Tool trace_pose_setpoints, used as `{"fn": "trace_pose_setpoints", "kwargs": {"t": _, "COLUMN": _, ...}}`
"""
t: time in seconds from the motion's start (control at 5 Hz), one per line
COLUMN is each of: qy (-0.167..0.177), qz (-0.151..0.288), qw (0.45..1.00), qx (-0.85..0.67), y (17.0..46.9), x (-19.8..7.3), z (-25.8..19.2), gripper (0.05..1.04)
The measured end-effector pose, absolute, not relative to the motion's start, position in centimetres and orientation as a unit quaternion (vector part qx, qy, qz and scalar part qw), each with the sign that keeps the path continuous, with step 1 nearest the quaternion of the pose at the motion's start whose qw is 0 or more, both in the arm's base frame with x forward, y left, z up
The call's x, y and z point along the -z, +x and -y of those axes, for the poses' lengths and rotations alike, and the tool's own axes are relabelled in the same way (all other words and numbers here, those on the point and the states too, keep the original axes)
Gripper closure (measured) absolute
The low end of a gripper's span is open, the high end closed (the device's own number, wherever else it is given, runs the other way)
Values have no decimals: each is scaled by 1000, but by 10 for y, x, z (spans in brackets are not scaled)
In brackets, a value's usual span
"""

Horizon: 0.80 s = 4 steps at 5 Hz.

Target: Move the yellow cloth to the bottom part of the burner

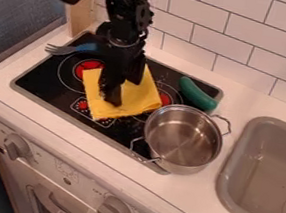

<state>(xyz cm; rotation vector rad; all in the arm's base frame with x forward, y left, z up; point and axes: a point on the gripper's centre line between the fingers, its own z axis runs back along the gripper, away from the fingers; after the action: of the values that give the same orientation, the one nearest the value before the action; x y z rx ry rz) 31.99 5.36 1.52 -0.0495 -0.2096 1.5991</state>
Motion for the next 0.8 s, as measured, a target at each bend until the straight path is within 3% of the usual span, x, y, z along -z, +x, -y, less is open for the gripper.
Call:
{"fn": "trace_pose_setpoints", "kwargs": {"t": 0.2, "qy": -19, "qz": 120, "qw": 662, "qx": -739, "y": 309, "x": -15, "z": -61, "gripper": 83}}
{"fn": "trace_pose_setpoints", "kwargs": {"t": 0.4, "qy": 6, "qz": 142, "qw": 638, "qx": -757, "y": 305, "x": -14, "z": -72, "gripper": 83}}
{"fn": "trace_pose_setpoints", "kwargs": {"t": 0.8, "qy": 16, "qz": 148, "qw": 597, "qx": -788, "y": 304, "x": -19, "z": -96, "gripper": 83}}
